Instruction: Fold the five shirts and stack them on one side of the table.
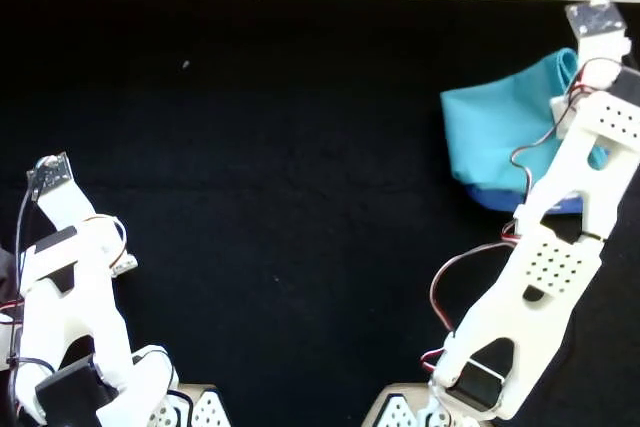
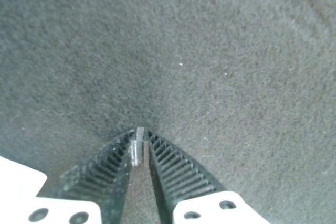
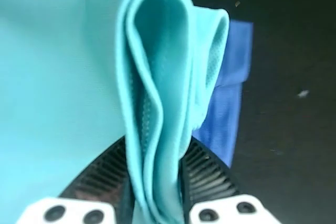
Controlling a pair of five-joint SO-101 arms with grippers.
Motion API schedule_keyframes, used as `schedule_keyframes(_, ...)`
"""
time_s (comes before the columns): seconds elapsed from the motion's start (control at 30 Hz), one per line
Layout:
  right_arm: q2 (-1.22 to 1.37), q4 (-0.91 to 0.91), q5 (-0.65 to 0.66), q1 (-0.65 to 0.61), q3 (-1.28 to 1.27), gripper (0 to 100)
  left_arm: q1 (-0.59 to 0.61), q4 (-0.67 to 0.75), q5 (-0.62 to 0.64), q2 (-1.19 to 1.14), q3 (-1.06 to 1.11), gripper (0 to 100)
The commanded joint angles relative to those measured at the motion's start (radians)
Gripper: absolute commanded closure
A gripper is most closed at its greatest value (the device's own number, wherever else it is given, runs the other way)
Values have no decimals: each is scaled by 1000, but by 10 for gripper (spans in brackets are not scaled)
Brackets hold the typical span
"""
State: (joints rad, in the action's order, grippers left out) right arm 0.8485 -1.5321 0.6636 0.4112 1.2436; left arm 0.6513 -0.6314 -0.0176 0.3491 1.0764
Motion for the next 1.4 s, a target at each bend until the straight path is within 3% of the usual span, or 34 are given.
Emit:
schedule_keyframes(0.0,-117,-62,14,-65,87,993,-15,23,3,18,2,990)
schedule_keyframes(0.33,-265,-110,11,-208,104,993,-15,23,3,18,2,990)
schedule_keyframes(0.63,-323,-108,12,-156,90,993,-15,23,3,18,2,990)
schedule_keyframes(0.83,-266,-97,14,-85,-70,993,-15,23,3,18,2,990)
schedule_keyframes(1.1,-79,81,14,-7,-116,993,-15,23,3,18,2,990)
schedule_keyframes(1.37,-159,-12,14,-77,-35,993,-15,25,3,18,2,990)
